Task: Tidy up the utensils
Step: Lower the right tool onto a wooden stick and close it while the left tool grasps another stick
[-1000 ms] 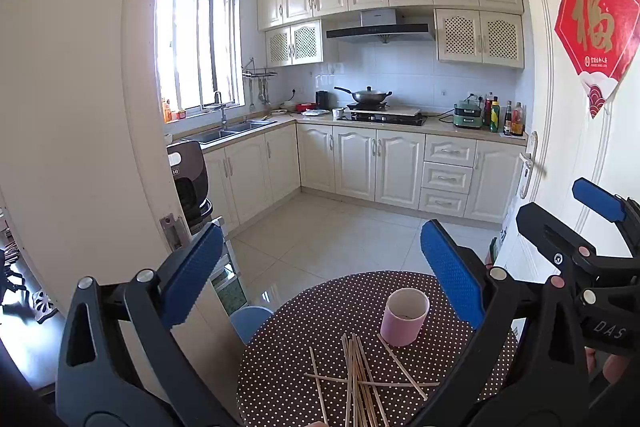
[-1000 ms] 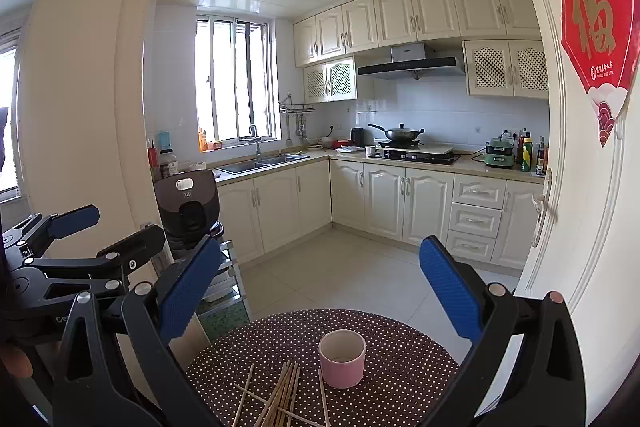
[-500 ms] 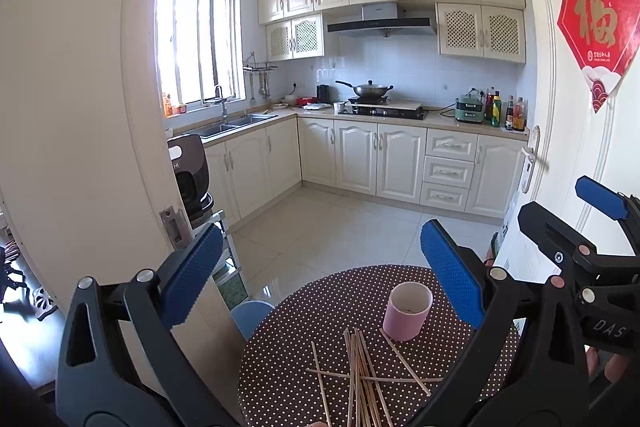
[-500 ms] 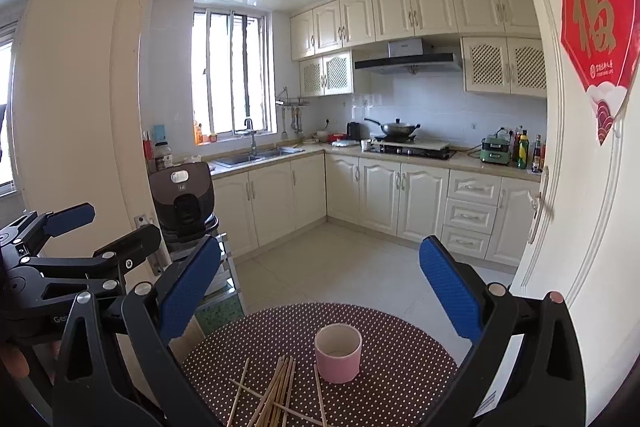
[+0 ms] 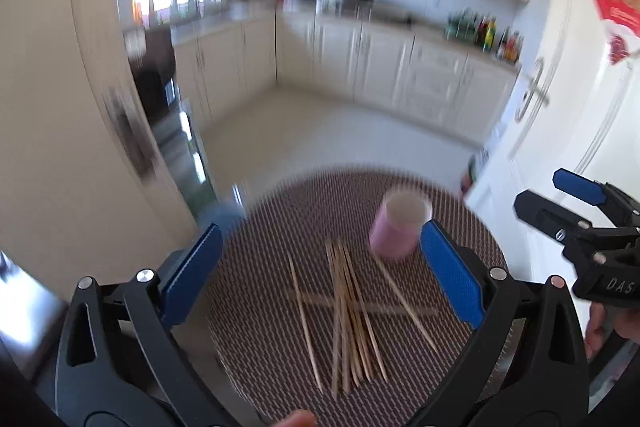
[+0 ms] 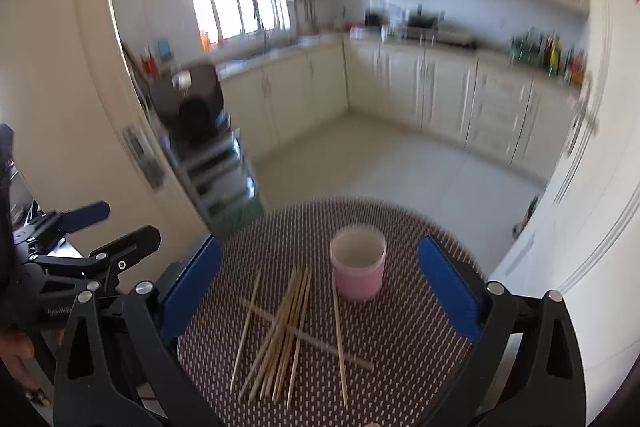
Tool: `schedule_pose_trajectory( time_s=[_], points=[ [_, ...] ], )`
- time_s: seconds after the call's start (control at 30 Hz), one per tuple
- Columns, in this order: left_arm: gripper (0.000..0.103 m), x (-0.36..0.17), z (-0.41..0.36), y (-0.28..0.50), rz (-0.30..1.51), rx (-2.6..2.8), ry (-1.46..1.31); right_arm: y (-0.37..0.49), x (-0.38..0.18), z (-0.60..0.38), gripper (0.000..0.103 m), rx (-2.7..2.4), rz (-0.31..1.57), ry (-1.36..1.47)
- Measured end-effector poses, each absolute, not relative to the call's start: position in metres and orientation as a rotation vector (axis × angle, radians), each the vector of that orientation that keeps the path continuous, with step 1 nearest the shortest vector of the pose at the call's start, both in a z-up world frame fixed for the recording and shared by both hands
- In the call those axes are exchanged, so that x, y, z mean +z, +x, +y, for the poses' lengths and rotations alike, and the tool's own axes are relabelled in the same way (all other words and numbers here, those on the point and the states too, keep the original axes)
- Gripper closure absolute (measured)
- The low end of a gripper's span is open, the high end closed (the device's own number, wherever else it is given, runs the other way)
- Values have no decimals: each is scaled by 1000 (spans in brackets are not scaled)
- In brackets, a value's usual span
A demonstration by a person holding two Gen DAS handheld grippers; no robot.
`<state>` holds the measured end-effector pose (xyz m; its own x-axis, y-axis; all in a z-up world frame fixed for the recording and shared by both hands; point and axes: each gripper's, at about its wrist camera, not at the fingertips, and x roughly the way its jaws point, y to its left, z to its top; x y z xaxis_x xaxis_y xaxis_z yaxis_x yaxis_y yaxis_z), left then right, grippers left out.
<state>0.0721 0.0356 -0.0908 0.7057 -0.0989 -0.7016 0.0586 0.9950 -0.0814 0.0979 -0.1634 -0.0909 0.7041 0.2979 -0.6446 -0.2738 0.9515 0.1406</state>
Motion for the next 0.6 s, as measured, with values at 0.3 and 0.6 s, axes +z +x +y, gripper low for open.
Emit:
schedule_pose_trajectory(
  time_s=[0.3, 0.6],
  points=[
    [13, -203, 76, 104, 1091, -44, -239, 135, -184, -152, 56, 374, 1068, 20],
    [31, -263, 66, 126, 1236, -28, -249, 165, -255, -140, 66, 419, 1253, 9]
  ],
)
